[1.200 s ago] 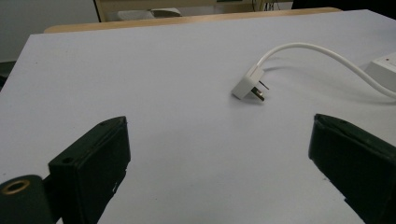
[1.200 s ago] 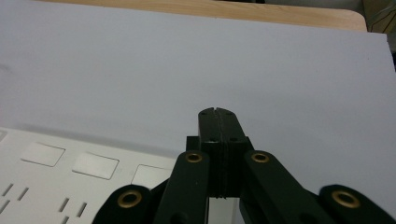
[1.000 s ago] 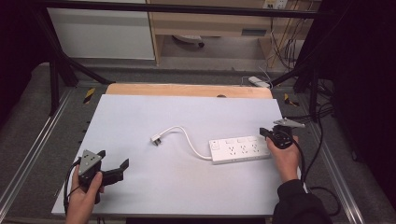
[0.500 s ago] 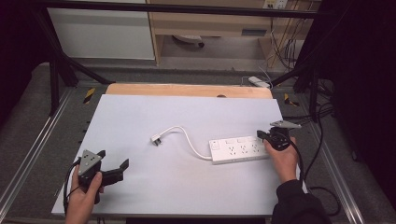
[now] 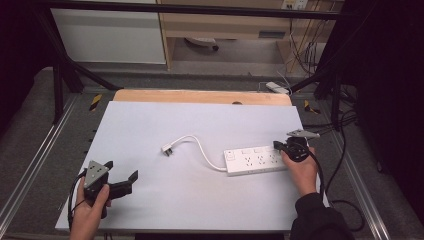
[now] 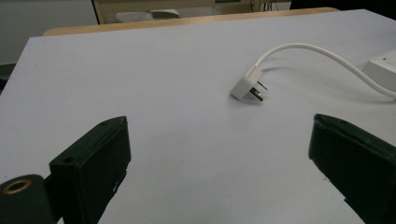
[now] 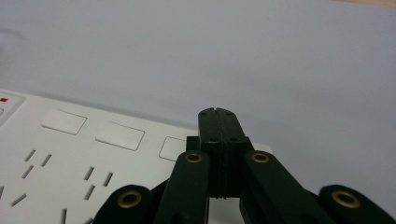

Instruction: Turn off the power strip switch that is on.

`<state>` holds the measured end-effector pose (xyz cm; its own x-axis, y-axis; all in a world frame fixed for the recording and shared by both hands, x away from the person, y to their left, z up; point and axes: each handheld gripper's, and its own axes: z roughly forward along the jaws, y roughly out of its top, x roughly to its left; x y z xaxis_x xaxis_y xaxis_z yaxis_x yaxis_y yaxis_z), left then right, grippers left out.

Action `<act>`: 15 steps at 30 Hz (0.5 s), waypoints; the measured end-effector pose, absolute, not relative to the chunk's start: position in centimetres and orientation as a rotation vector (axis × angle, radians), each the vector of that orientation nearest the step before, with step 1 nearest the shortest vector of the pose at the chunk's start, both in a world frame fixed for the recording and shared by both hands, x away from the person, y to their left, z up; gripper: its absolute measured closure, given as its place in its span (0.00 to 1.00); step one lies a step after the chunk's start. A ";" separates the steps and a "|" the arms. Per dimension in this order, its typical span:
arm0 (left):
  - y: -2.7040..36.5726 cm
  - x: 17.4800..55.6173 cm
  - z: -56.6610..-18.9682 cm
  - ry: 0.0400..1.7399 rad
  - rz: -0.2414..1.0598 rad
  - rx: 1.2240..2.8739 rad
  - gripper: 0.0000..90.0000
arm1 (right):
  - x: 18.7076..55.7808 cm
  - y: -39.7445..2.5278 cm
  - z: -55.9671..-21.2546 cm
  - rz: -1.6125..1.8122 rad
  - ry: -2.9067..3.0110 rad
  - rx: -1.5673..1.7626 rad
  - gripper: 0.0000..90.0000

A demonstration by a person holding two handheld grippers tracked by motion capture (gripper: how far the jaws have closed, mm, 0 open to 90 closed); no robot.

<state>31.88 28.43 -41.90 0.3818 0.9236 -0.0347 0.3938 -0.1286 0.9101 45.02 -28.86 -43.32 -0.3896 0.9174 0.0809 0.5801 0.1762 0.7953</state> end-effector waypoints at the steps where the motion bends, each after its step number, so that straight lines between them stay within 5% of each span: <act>1: 28.4 31.9 -41.9 1.172 0.707 1.708 0.06 | 45.0 -28.8 -43.3 1.085 2.041 1.411 1.00; 15: 28.4 31.9 -41.9 1.169 0.710 1.711 0.06 | 45.1 -28.6 -43.5 1.079 2.053 1.408 1.00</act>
<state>31.88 28.41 -41.92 0.3840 0.9227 -0.0343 0.3948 -0.1305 0.9094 45.06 -28.61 -43.48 -0.3953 0.9151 0.0796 0.5849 0.1839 0.7900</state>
